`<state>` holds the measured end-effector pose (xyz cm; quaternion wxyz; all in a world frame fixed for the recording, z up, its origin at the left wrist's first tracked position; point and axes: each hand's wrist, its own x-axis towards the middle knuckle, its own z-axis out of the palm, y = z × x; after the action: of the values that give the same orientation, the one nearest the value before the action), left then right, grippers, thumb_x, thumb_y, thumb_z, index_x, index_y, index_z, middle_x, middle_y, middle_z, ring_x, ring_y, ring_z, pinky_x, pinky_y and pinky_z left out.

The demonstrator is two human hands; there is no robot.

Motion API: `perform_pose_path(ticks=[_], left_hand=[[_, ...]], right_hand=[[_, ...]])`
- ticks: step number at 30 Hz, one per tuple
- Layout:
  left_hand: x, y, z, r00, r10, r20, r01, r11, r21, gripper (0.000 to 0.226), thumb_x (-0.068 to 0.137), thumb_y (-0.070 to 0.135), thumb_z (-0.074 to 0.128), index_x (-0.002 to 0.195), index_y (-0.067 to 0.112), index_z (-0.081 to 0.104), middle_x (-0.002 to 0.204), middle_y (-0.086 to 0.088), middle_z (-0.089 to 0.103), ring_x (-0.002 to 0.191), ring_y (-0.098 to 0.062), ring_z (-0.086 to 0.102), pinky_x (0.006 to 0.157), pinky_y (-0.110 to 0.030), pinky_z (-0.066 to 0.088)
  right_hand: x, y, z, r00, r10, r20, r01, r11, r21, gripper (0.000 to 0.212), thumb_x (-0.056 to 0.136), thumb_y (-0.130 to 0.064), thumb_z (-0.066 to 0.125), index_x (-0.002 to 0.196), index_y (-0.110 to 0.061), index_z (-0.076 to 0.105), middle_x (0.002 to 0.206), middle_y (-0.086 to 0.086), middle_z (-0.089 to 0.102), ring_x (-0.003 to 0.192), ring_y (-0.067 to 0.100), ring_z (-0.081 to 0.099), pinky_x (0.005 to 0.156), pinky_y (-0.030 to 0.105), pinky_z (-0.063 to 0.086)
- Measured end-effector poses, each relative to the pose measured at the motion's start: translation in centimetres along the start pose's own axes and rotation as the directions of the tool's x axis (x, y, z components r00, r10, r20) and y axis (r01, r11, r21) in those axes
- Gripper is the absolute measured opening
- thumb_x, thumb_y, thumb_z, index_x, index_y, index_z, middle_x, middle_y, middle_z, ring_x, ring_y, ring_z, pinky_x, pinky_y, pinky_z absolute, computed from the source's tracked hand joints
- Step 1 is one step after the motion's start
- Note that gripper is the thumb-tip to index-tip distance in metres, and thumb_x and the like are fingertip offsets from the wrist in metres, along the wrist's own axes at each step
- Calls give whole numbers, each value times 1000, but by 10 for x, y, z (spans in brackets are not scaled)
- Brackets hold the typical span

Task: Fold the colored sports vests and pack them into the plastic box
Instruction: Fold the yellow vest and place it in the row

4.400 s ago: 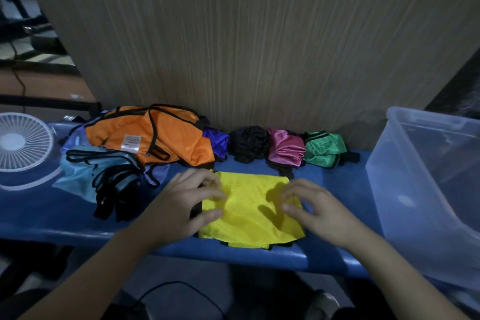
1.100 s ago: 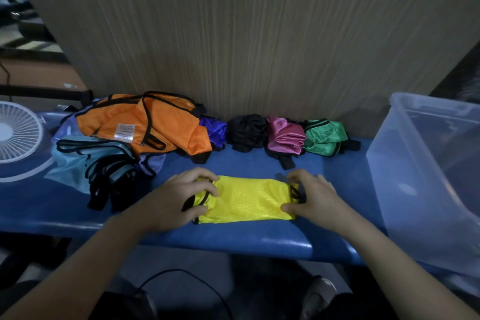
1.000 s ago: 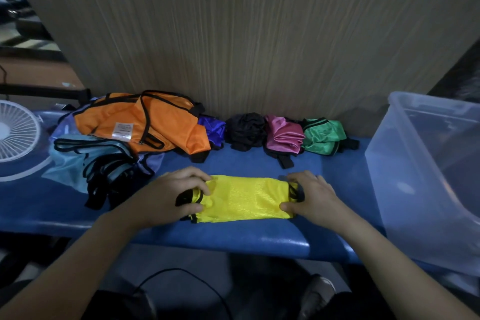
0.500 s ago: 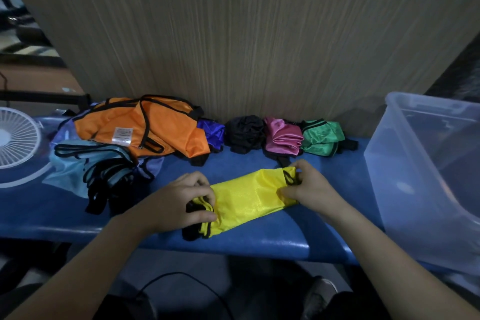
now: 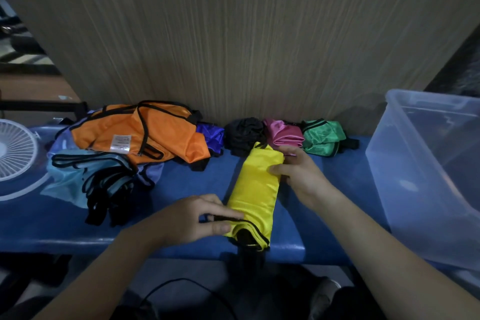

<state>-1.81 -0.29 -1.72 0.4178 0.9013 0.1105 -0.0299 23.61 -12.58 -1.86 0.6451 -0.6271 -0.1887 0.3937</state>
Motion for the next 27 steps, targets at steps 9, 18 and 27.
perform_pose_path(ticks=[9, 18, 27], left_hand=[[46, 3, -18, 934, -290, -211, 165, 869, -467, 48, 89, 23, 74, 131, 21, 49, 130, 3, 61, 106, -11, 65, 65, -9, 46], [68, 4, -9, 946, -296, -132, 155, 771, -618, 42, 87, 6, 75, 125, 15, 62, 114, -3, 74, 103, -14, 72, 85, -23, 54], [64, -1, -3, 941, -270, -204, 66, 738, -672, 56, 83, 3, 77, 131, 20, 53, 116, -5, 72, 105, -19, 70, 86, -27, 56]], right_hand=[[3, 4, 17, 985, -161, 66, 167, 981, -97, 61, 79, 17, 70, 123, -23, 59, 121, 8, 61, 106, 28, 63, 84, 40, 60], [5, 7, 10, 982, -72, 174, 85, 994, -72, 68, 79, 13, 72, 134, -20, 50, 114, 12, 61, 108, 28, 63, 91, 41, 57], [-15, 4, 5, 947, 186, 261, -90, 936, -340, 82, 75, -7, 84, 139, -30, 39, 115, -2, 73, 101, 17, 69, 68, 25, 49]])
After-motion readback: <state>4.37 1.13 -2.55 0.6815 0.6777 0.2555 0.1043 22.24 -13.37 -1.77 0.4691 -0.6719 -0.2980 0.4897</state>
